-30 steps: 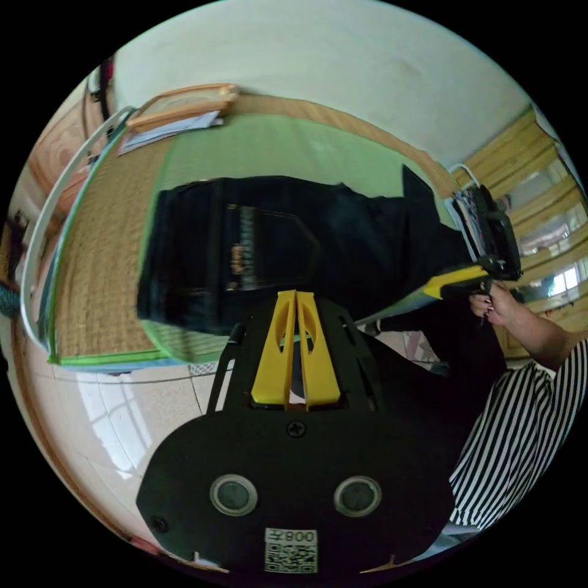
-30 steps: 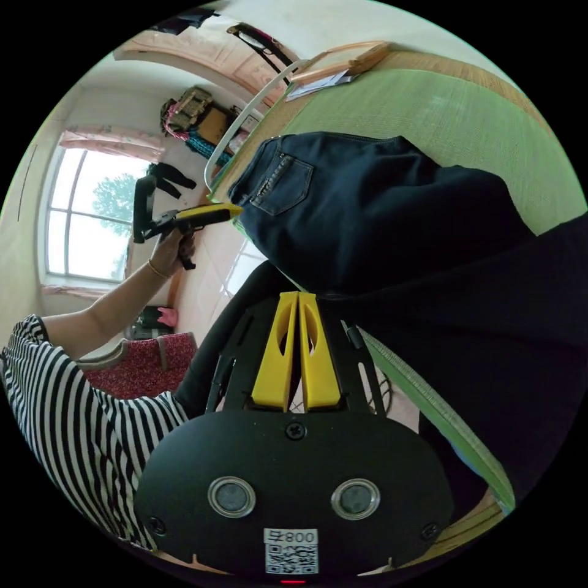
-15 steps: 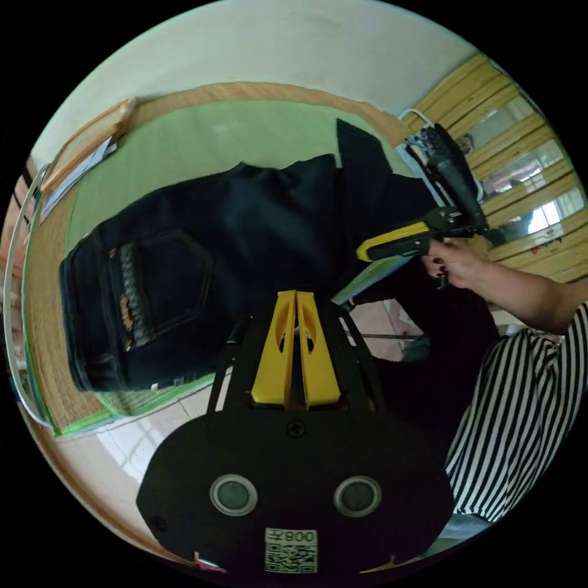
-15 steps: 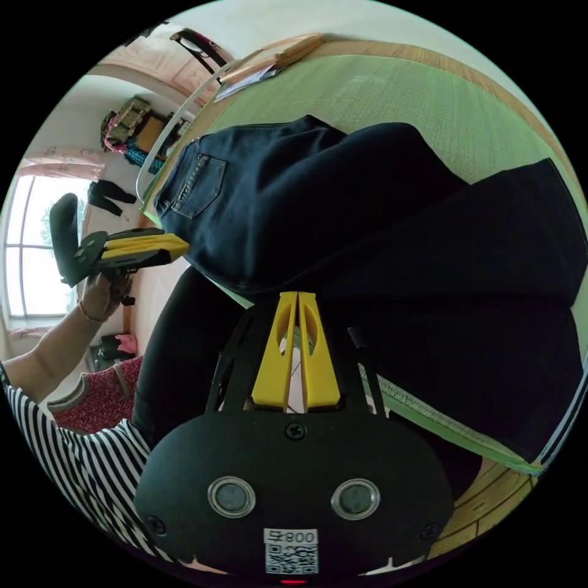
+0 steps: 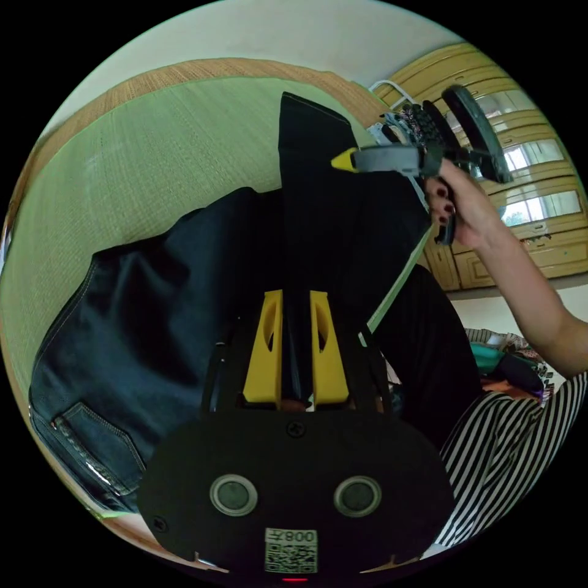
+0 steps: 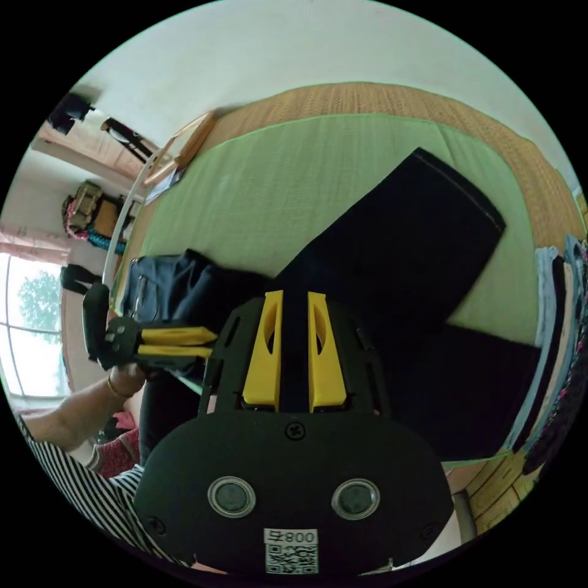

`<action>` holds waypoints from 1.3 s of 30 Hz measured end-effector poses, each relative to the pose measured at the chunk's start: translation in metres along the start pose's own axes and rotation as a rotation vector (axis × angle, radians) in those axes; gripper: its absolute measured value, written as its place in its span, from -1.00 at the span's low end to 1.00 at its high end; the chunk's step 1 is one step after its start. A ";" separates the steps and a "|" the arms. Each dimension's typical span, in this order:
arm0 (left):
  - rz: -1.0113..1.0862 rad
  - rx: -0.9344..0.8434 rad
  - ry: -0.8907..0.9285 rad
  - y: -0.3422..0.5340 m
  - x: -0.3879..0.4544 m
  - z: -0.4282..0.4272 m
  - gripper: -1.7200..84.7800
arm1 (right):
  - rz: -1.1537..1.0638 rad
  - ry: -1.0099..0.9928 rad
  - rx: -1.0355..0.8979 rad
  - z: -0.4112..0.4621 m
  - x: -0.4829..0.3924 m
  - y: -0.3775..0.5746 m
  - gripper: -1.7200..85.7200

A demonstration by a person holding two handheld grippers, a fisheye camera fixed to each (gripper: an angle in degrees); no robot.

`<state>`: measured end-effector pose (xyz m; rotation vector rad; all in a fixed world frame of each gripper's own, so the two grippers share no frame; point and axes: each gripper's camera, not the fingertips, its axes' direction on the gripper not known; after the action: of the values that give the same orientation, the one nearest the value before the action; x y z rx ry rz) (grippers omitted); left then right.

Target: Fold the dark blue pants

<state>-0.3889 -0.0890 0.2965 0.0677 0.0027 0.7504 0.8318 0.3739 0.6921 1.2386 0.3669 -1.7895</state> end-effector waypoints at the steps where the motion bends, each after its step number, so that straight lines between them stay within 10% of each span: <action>1: 0.000 -0.020 0.015 -0.008 0.000 0.012 -0.78 | 0.021 0.032 -0.010 -0.001 0.003 -0.024 -0.79; 19: 0.045 -0.057 -0.004 -0.081 0.027 0.125 -0.87 | 0.021 0.382 -0.174 0.009 -0.061 -0.193 -0.85; 39: 0.223 0.005 0.036 -0.120 0.117 0.193 -0.93 | 0.070 -0.038 0.123 -0.300 0.010 -0.079 -0.96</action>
<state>-0.2165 -0.1084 0.4839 0.0599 0.0312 0.9745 0.9448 0.6125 0.5287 1.2850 0.1920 -1.7949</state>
